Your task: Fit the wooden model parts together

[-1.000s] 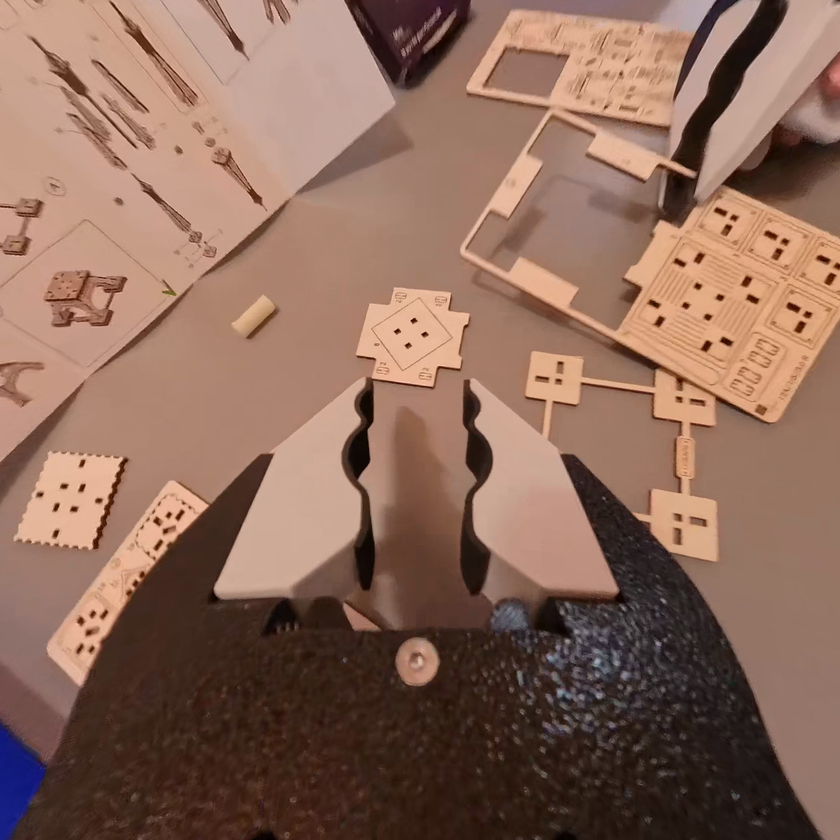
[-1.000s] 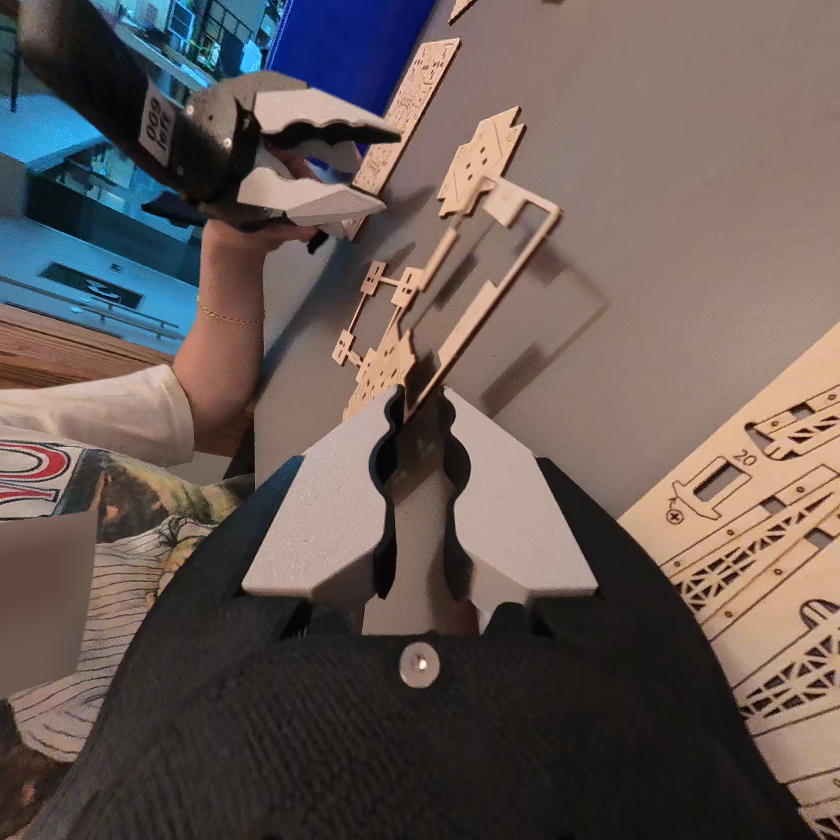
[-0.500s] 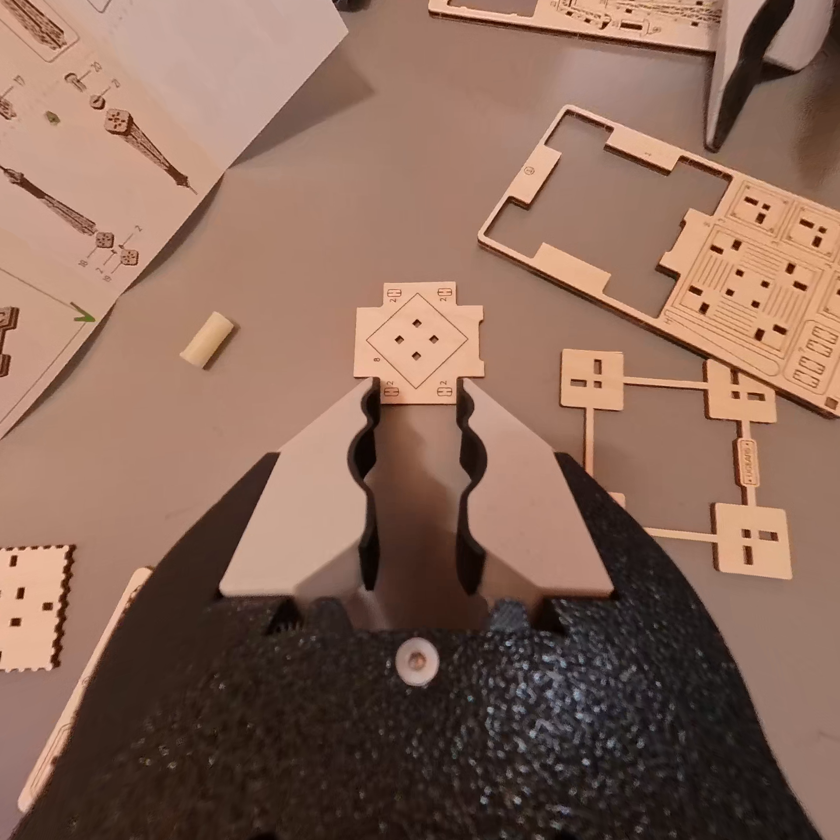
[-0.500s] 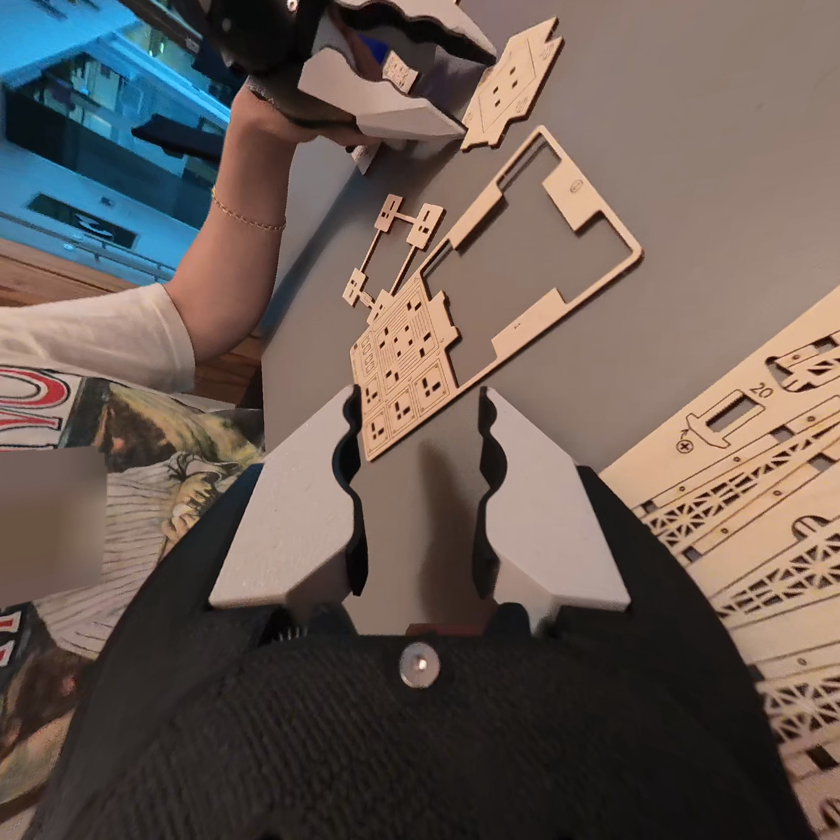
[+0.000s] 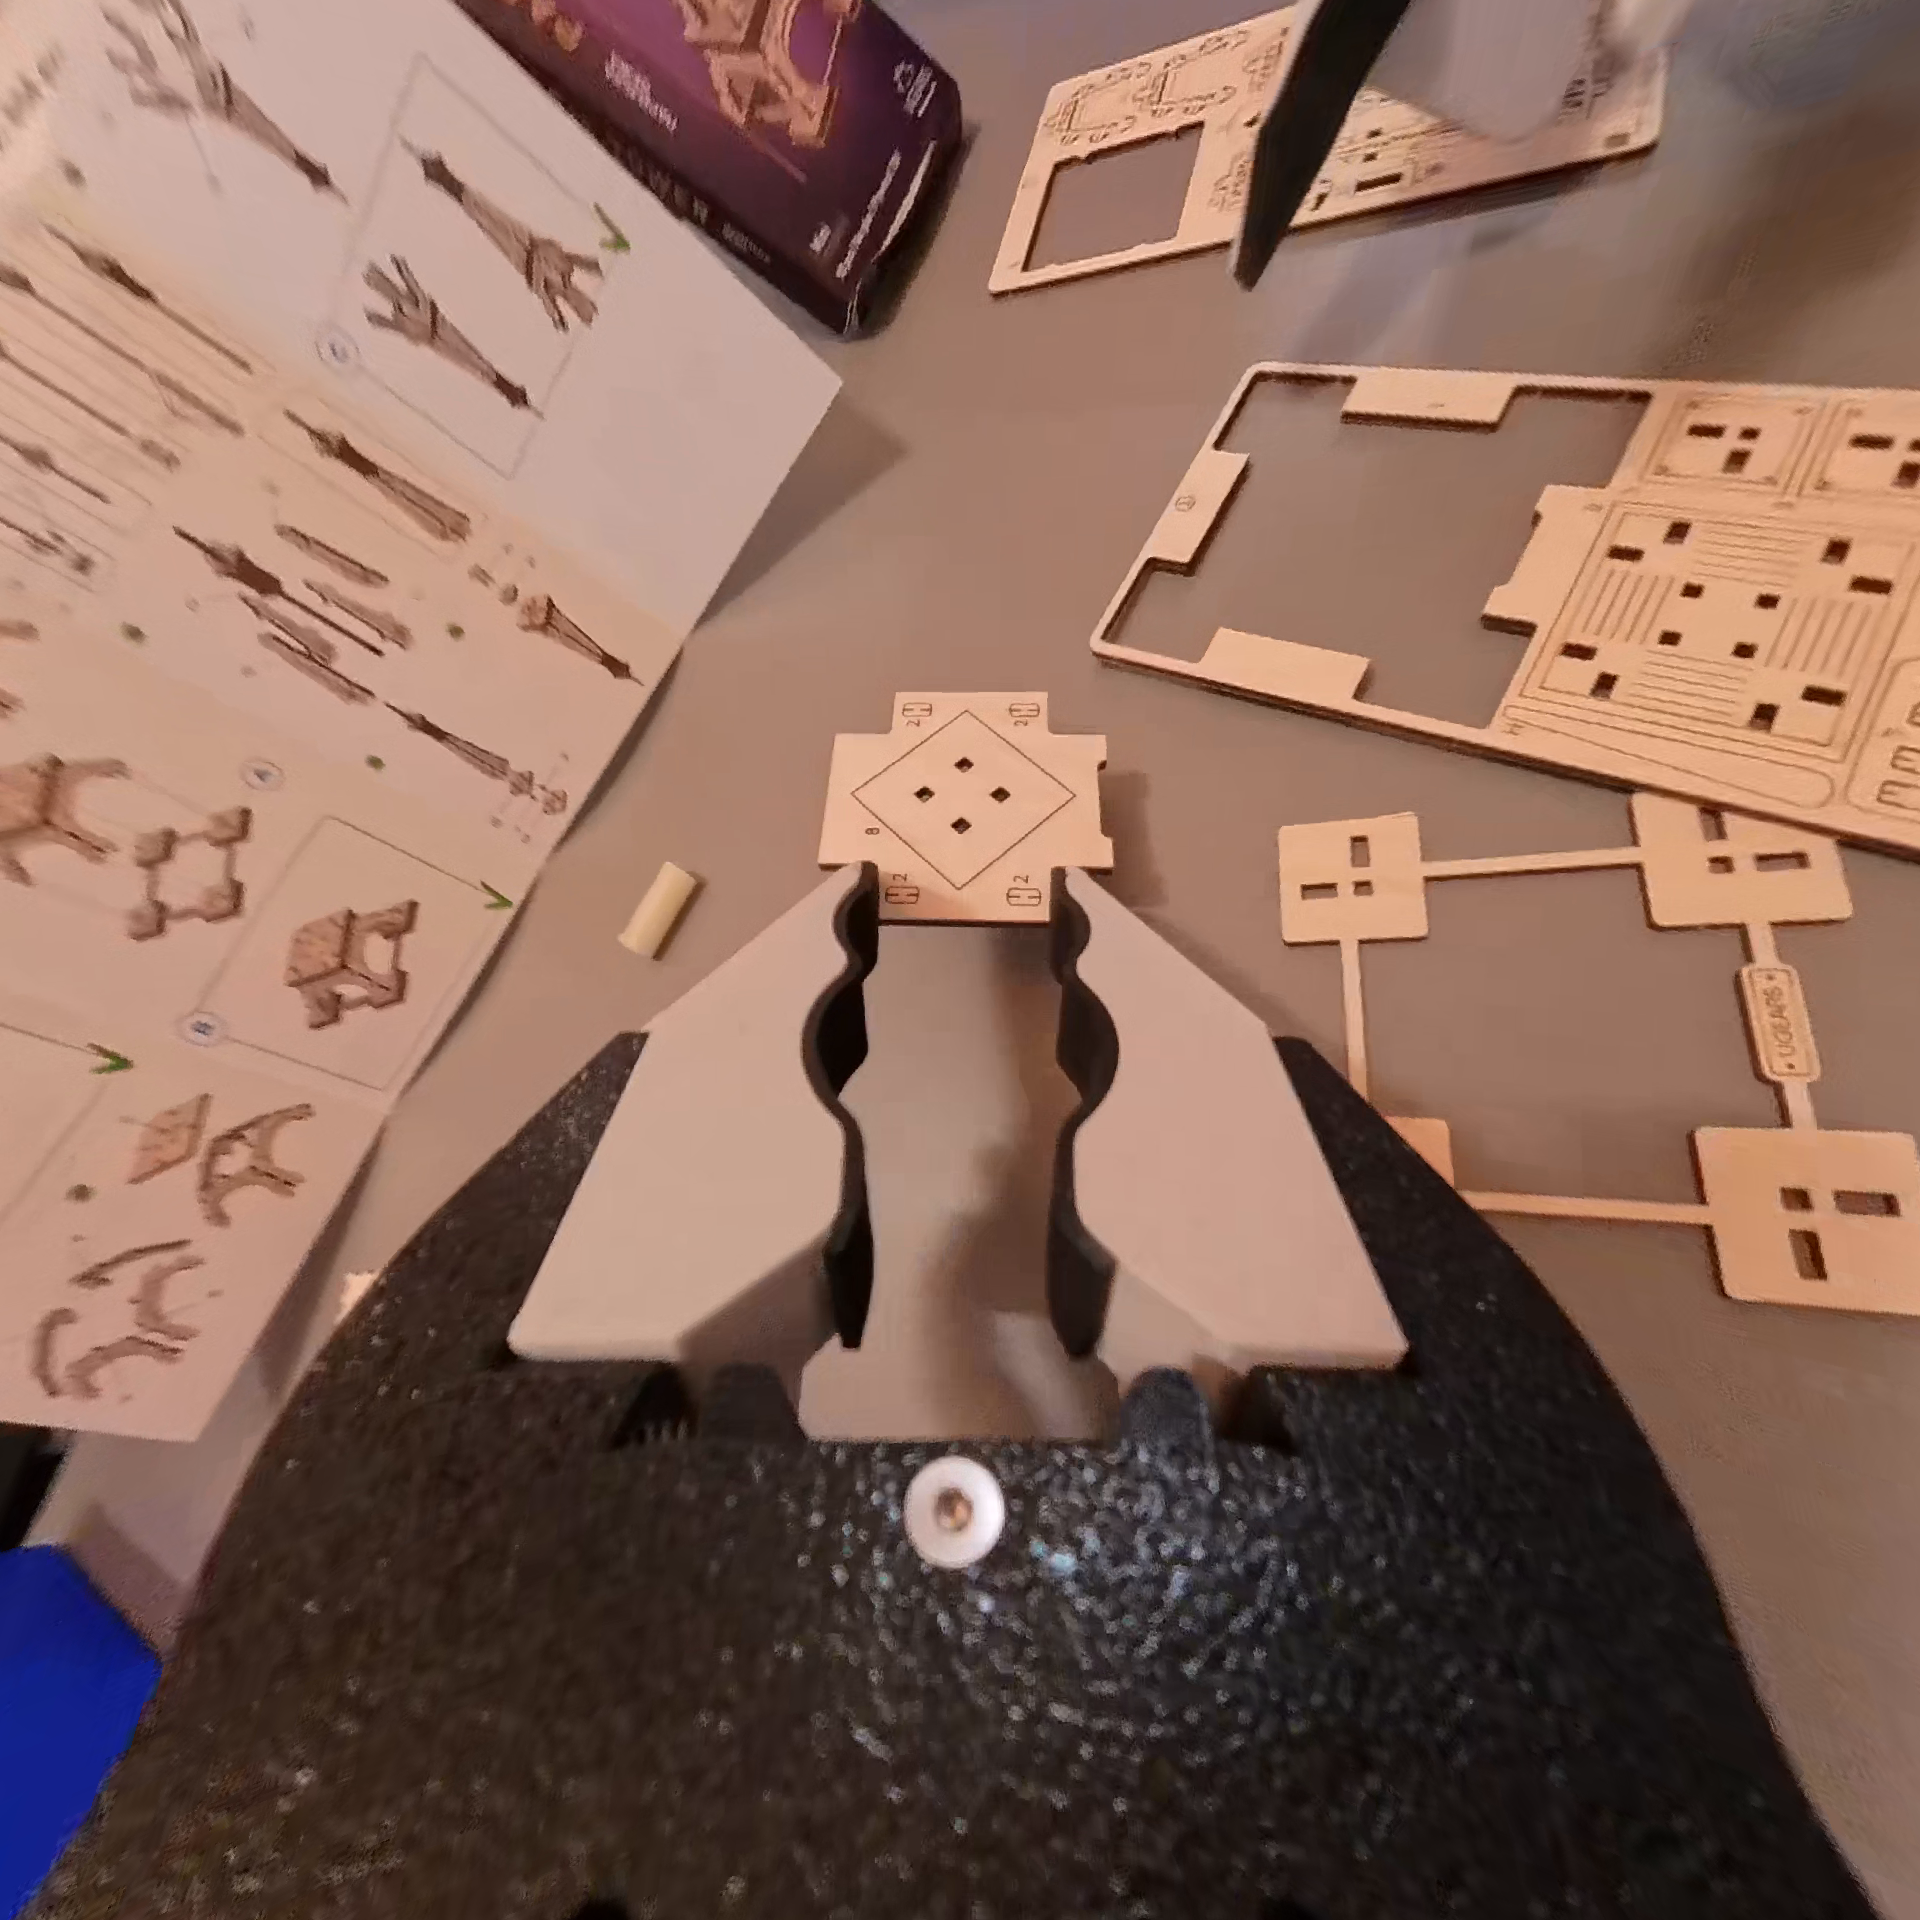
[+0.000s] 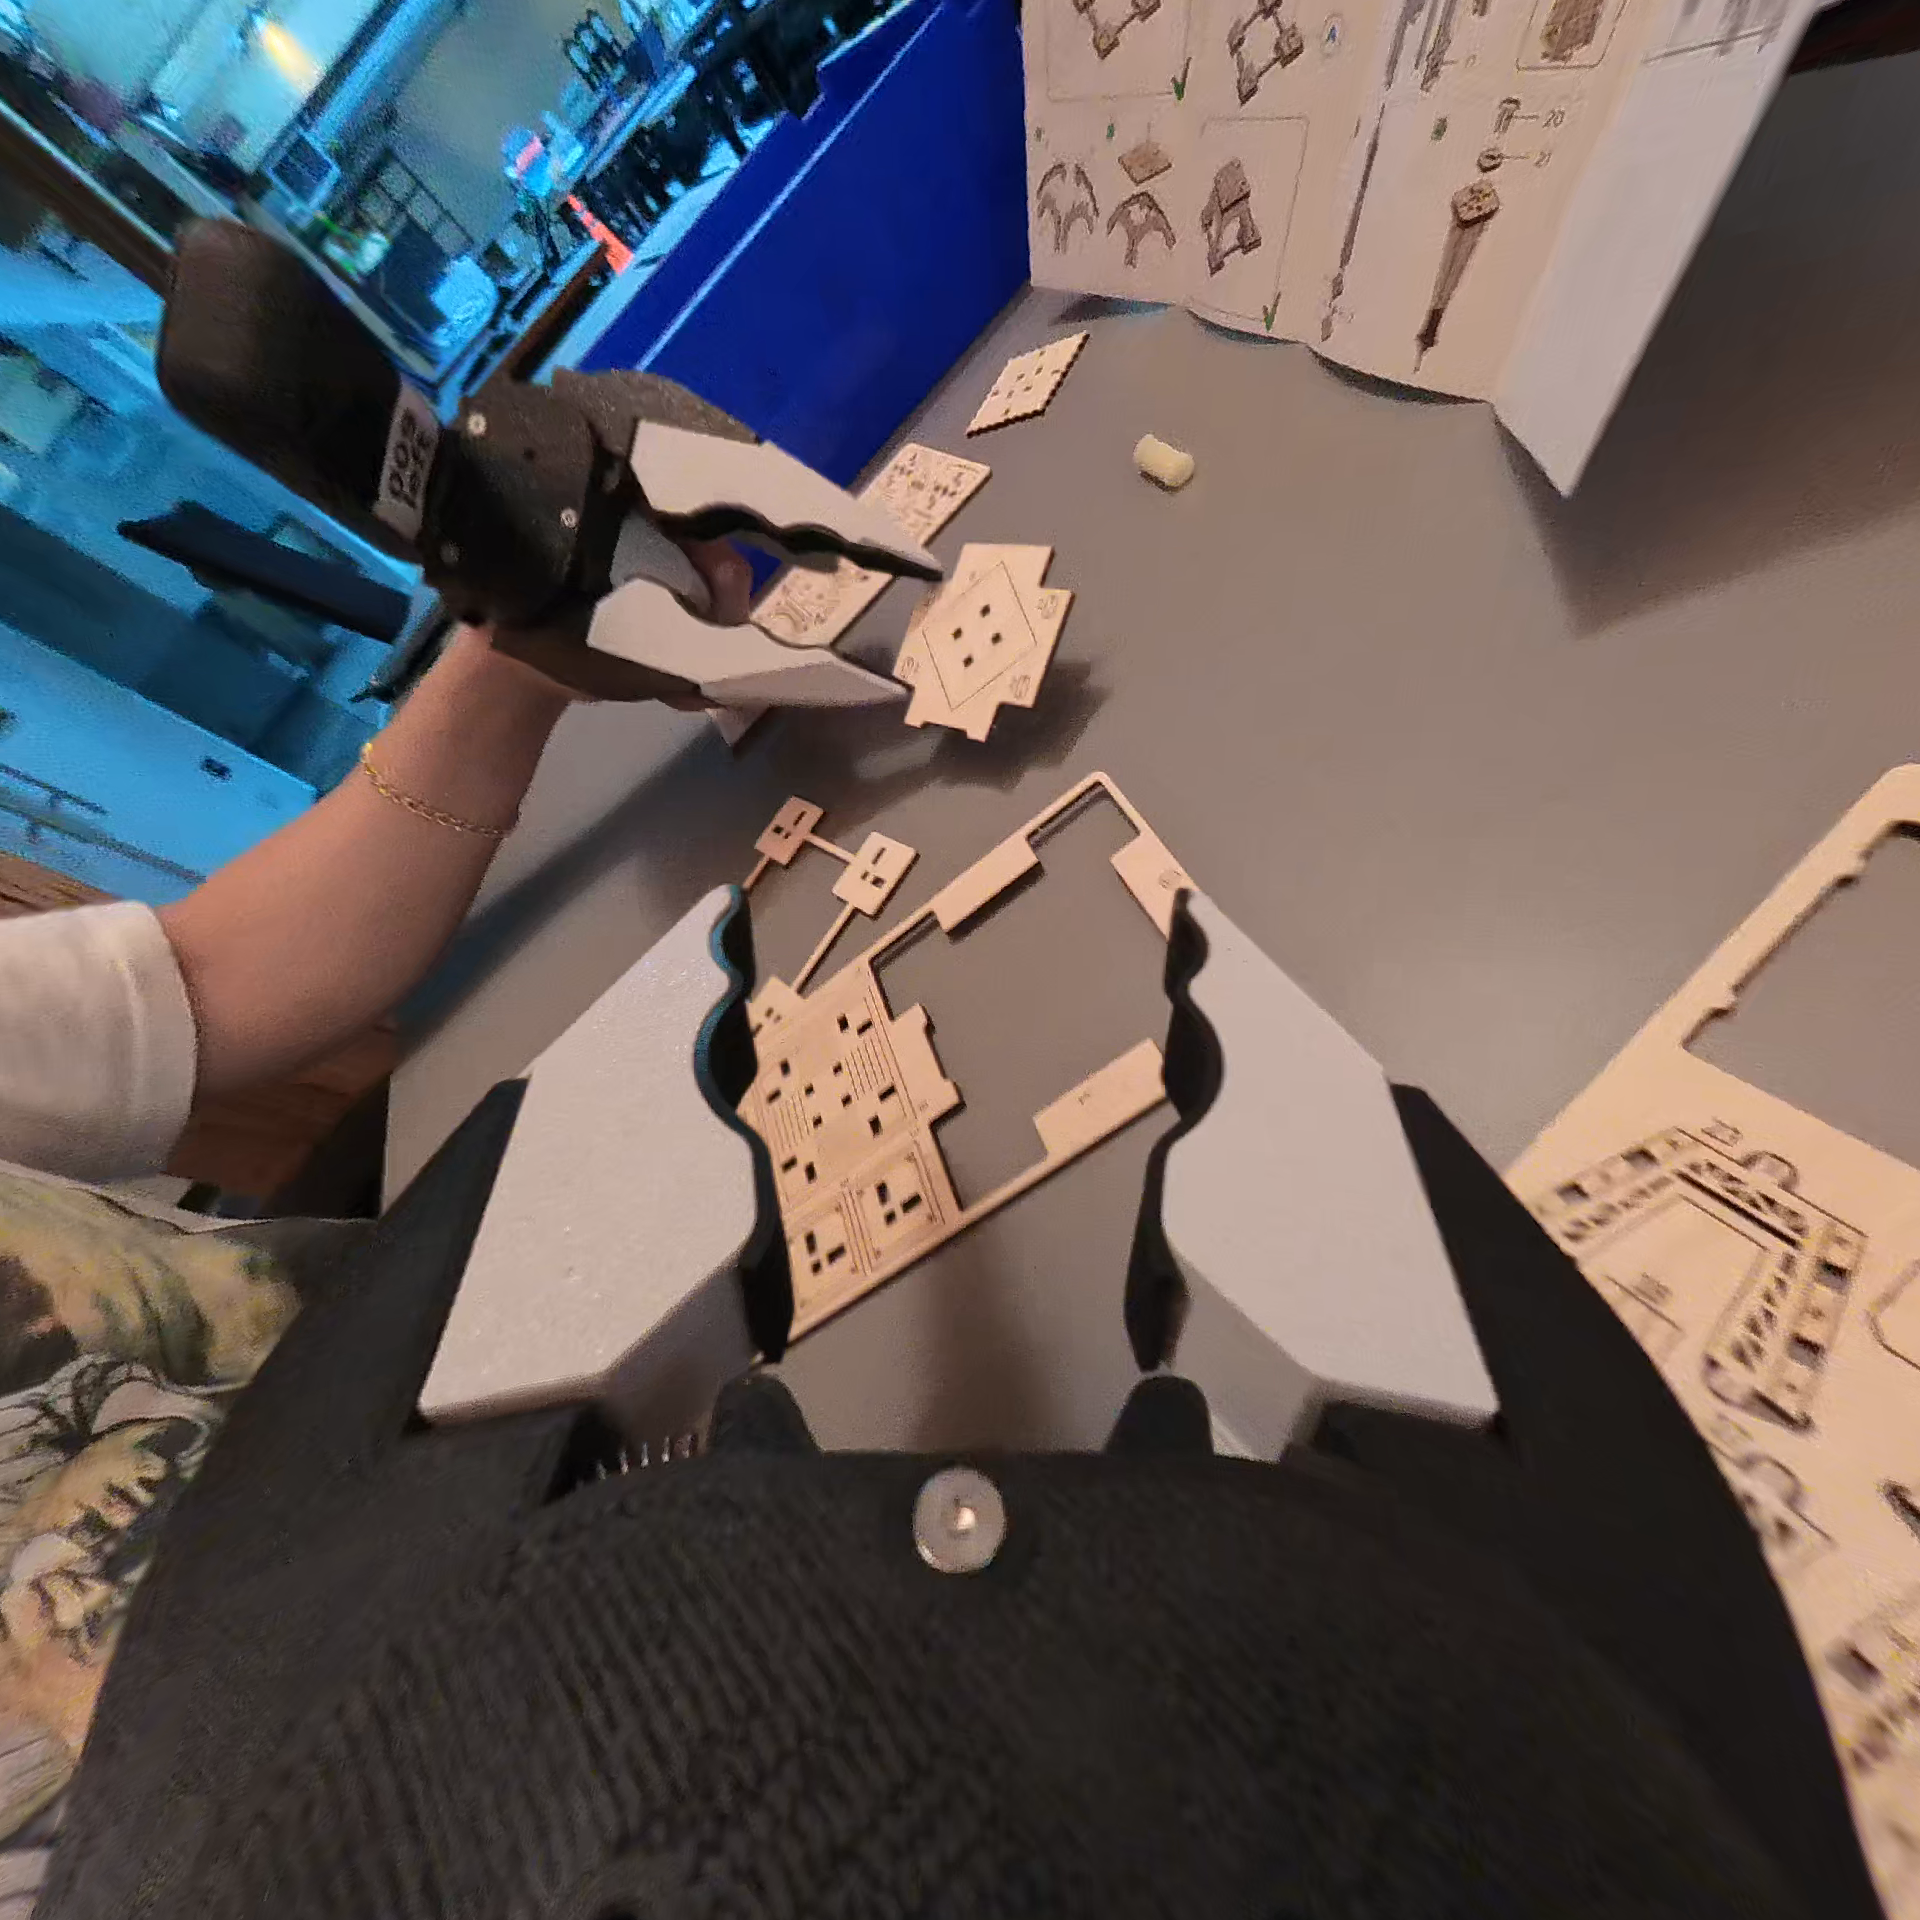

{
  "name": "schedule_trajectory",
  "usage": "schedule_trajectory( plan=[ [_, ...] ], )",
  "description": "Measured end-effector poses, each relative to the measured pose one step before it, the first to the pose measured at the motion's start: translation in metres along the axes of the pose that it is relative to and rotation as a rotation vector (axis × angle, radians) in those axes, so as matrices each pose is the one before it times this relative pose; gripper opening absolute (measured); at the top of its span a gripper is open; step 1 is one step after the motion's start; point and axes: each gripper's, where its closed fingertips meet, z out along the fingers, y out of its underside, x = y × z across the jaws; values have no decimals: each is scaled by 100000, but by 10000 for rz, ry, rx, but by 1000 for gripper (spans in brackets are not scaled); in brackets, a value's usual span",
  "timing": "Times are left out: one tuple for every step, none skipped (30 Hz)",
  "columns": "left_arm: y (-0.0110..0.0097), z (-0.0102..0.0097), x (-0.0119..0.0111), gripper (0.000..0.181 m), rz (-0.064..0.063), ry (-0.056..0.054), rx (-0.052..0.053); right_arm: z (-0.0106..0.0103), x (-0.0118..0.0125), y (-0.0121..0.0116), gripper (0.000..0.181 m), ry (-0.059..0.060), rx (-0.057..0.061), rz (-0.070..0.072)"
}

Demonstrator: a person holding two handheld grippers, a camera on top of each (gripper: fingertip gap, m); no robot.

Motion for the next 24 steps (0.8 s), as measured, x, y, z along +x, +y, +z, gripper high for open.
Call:
schedule_trajectory(
  plan=[
    [-317, -251, 132, 30, 277, -166, 87, 403, -186, -239, 72, -84, 66, -11],
    [-460, -312, 187, 30, 238, -122, 139, 446, 97, -371, 69, 121, 103, 45],
    [-647, -362, 258, 30, 207, -76, 205, 499, 60, -250, 69, 141, -38, 5],
    [-864, -411, 212, 30, 186, -104, 301, 567, -206, -110, 66, -9, -158, -117],
    [-974, -412, 228, 30, 163, -89, 356, 642, -489, -41, 65, -237, -181, -111],
    [-925, -361, 268, 30, 148, -38, 324, 652, -542, -86, 63, -367, -134, 84],
    [-786, -304, 228, 30, 175, -55, 260, 596, -469, -172, 58, -395, -102, 265],
    [-614, -267, 144, 30, 197, -98, 198, 519, -866, -299, 54, -694, 16, 260],
    [-433, -207, 180, 30, 163, -37, 135, 393, -834, -471, 49, -705, 182, 365],
    [-240, -151, 262, 30, 93, 60, 68, 326, -494, -465, 41, -518, 209, 403],
    [-114, -113, 145, 30, 49, 13, 44, 351, -393, -337, 36, -444, 151, 271],
    [-1, -86, 27, 31, 40, -37, 34, 383, -264, -81, 32, -339, -20, 150],
    [106, -75, 43, 31, 7, 5, 9, 383, 8, 152, 25, -126, -209, 41],
    [164, -71, 10, 30, -31, 9, -5, 343, 72, 263, 11, -41, -294, -125],
    [250, -74, -81, 31, -31, -31, -36, 296, 15, 102, 4, -29, -188, -175],
    [244, -61, -133, 31, -67, -64, -4, 220, -60, -175, 2, -54, -19, -61],
    [162, -110, -103, 30, -149, -11, 62, 215, -87, -140, 2, -41, -28, -41],
    [222, -163, -3, 26, -274, 124, 32, 162, 423, -9, 0, 254, -79, -163],
    [234, -224, -206, 29, -434, 63, 10, 115, 530, -92, 0, 275, 42, -118],
    [139, -290, -738, 28, -594, -238, 81, 72, 512, -137, 0, 175, 138, 155],
    [145, -312, -749, 22, -761, -186, 53, 30, 491, -11, 0, 98, 113, 329],
    [213, -242, -580, 11, -891, -39, -29, -10, 510, 56, 0, 107, 102, 290],
    [130, -149, -424, 1, -878, 33, -15, -20, 631, 88, 0, 202, 103, 243],
    [98, -16, -128, 0, -733, 172, -15, 50, 480, 152, 0, 148, 71, 183]
  ],
)
